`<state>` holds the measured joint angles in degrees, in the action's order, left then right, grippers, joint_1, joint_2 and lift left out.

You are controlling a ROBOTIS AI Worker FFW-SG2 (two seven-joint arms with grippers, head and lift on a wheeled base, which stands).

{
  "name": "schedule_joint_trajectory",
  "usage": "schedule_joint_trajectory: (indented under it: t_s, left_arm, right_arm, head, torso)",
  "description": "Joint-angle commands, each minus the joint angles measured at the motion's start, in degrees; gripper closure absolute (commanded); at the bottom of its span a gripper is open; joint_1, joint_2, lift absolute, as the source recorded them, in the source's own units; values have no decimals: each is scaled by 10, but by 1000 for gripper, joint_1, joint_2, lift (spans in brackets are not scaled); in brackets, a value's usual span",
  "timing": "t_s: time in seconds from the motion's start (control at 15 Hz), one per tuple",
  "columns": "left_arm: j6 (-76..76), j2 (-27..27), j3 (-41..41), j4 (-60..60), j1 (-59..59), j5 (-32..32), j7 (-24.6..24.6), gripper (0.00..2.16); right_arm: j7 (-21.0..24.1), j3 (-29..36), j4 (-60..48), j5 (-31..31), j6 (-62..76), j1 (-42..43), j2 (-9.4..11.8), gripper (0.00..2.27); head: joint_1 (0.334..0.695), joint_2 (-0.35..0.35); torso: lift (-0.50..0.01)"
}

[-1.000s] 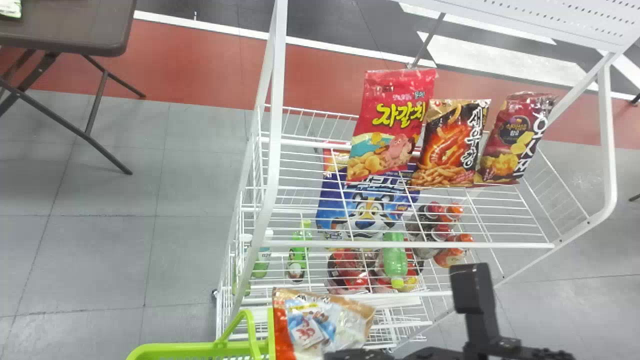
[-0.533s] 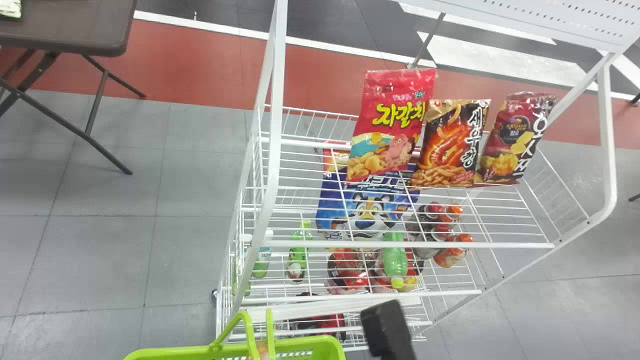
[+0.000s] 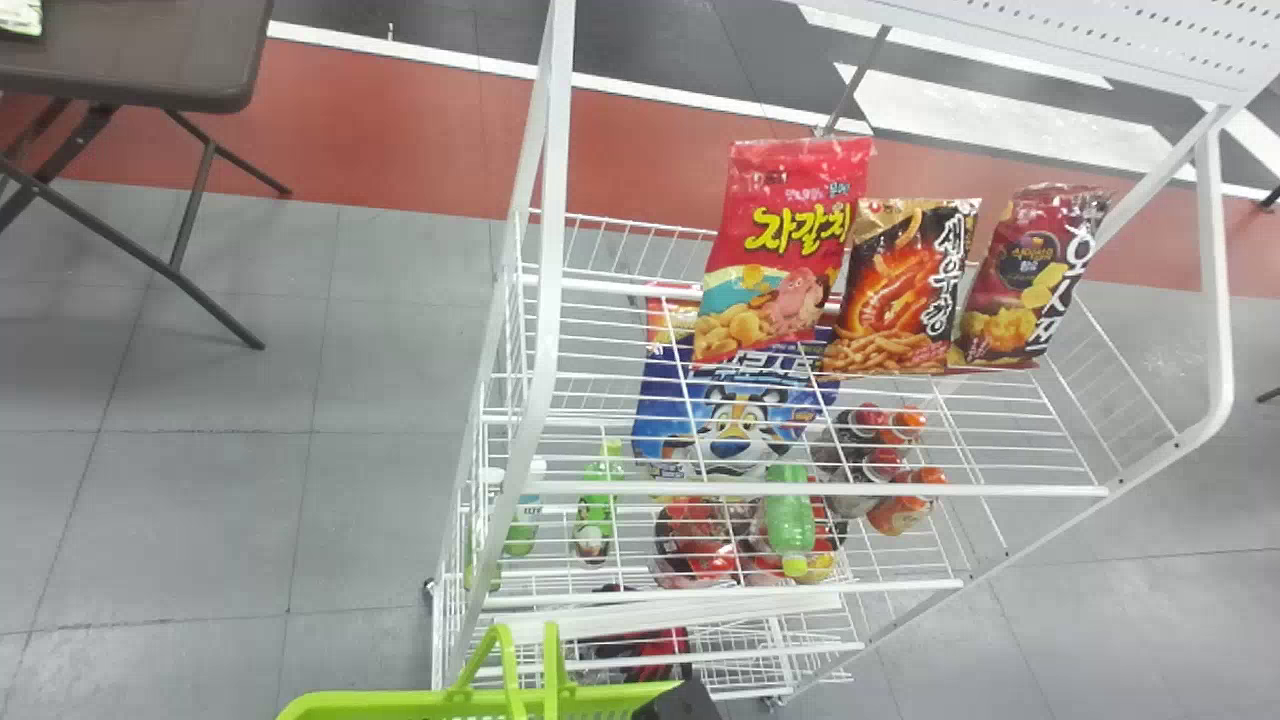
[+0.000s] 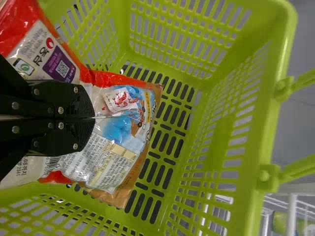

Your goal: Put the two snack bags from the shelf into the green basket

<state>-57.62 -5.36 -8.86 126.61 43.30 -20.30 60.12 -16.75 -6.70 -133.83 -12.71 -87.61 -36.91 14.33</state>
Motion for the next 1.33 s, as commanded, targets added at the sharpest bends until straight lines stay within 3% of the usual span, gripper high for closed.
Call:
schedule_joint_trajectory:
  t_s: [0.0, 0.33, 0.67, 0.93, 1.13, 1.27]
  left_arm:
    - [0, 0, 2, 0, -1, 0, 1, 2101]
    - [2, 1, 5, -1, -2, 0, 1, 2101]
    - [0, 0, 9, -3, -4, -3, 4, 2101]
    - [0, 0, 8, -5, -4, -3, 4, 2101]
    - [0, -1, 8, -4, -4, -3, 4, 2101]
    - [0, -1, 6, -4, -4, -3, 4, 2101]
  right_arm:
    - [-11, 6, -17, 14, 3, 1, 8, -2]
    - [-29, 72, -93, 8, 45, -12, 3, 87]
    - [-32, 201, -77, -45, 349, 1, -41, 90]
    - [-30, 308, -28, -91, 492, 50, -84, 90]
    - [-34, 378, 38, -111, 534, 96, -89, 90]
    - [-50, 415, 99, -111, 574, 127, -81, 90]
  head:
    - [695, -350]
    - [695, -350]
    - [695, -350]
    - [695, -350]
    - [695, -350]
    - [695, -350]
  torso:
    - [-10]
    - [-10]
    - [-10]
    - [-10]
    - [-10]
    - [-9]
